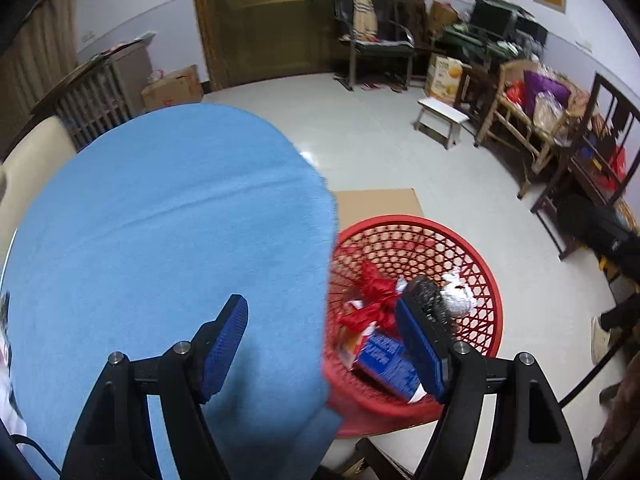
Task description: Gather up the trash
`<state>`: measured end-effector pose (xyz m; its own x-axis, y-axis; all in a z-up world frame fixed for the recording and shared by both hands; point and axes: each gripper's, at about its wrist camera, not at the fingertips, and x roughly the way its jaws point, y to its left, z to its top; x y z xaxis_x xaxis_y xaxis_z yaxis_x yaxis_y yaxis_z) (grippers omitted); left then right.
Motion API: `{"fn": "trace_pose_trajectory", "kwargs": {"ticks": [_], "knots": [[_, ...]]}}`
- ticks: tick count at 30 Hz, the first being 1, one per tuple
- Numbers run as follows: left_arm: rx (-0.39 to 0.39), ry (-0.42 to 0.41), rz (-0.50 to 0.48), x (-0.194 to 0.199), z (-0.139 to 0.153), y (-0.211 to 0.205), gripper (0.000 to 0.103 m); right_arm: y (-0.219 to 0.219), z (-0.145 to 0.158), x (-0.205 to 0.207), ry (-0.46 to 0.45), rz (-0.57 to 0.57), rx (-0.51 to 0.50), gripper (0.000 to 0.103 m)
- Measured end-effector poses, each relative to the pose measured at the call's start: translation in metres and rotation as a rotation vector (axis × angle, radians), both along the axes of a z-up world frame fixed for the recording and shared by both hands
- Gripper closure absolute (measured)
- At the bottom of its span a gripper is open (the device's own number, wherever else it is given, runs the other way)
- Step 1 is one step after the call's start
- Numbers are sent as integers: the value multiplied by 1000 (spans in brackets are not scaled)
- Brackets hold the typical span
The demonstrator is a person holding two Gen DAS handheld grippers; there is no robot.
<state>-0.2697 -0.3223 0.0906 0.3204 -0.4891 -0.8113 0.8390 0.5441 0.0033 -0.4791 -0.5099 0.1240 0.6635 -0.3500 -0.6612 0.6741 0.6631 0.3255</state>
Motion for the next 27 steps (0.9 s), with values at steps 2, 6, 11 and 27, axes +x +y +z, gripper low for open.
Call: {"fn": "trace_pose_trajectory", "kwargs": {"ticks": [2, 6, 11, 27], "knots": [[-23, -9, 41, 5, 5, 19, 26, 11, -3, 3, 20, 14, -8, 19], [-47, -31, 115, 13, 13, 54, 26, 35, -15, 9, 66, 49, -7, 18], [-66, -43, 176, 14, 17, 91, 26, 67, -30, 15, 112, 100, -12, 18], [-161, -73, 279, -7, 35, 140, 22, 126, -37, 15, 161, 166, -104, 6]]}}
